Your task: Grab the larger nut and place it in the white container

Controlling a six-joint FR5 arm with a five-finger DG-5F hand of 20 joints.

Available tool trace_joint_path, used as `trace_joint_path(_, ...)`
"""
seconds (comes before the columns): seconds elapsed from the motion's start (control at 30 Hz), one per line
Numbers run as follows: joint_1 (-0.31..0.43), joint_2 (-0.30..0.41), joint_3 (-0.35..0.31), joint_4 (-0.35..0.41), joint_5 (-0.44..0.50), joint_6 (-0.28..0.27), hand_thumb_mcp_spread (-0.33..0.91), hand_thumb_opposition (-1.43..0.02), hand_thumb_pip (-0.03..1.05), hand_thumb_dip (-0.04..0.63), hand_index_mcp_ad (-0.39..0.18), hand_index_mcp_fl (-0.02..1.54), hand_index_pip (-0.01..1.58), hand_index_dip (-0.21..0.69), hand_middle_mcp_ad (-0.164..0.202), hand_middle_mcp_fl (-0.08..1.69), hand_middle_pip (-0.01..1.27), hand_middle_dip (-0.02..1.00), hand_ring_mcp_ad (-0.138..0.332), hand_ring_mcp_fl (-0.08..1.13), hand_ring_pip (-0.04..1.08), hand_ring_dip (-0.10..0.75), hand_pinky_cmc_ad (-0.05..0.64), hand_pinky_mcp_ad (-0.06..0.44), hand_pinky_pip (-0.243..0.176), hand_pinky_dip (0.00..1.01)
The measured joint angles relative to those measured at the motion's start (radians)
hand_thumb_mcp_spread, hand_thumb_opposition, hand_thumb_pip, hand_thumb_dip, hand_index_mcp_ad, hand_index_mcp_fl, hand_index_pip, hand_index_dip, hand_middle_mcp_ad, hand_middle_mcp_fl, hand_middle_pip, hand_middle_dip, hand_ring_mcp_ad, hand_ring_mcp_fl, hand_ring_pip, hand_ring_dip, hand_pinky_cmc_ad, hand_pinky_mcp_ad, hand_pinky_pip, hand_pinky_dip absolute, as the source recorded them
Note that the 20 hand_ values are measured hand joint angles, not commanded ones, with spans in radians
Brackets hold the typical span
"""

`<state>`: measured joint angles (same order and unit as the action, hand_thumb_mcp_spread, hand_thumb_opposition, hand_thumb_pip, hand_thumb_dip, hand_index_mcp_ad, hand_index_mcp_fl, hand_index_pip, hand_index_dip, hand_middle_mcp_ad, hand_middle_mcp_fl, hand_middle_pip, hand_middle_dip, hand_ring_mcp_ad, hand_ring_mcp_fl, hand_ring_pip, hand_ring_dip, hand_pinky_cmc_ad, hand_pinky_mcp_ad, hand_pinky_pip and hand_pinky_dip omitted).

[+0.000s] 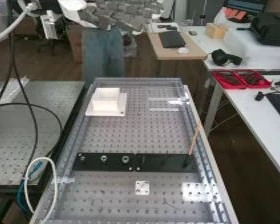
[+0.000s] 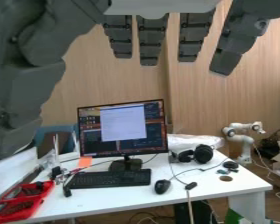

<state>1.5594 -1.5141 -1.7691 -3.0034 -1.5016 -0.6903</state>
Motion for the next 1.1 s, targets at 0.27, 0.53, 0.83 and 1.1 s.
trace_joint_path(0.27,-0.077,-0.002,-0.093,0.070,-0.057,-0.009,0.16,-0.73,0.51,0.047,-0.040,0.03,0.10,0.016,0.035,0.01,0.13,0.17,0.166,0.01,0.09,0.059,0.328,0.278,-0.075,0.32)
trace_joint_path(0.53,-0.169,0.001,-0.169,0.121,-0.153,-0.024,0.16,-0.73,0.51,0.045,-0.040,0.03,0.10,0.014,0.037,0.01,0.13,0.17,0.173,0.01,0.09,0.059,0.326,0.279,-0.075,0.33)
trace_joint_path(0.83,-0.276,-0.036,-0.243,0.184,-0.295,-0.023,0.17,-0.74,0.51,0.045,-0.037,0.03,0.10,0.012,0.038,0.01,0.13,0.17,0.171,0.00,0.09,0.059,0.326,0.276,-0.087,0.32)
trace_joint_path(1.1,-0.333,-0.087,-0.284,0.234,-0.344,-0.024,0.19,-0.74,0.51,0.063,-0.037,0.03,0.10,0.010,0.038,0.01,0.13,0.17,0.175,0.00,0.09,0.059,0.328,0.276,-0.087,0.32)
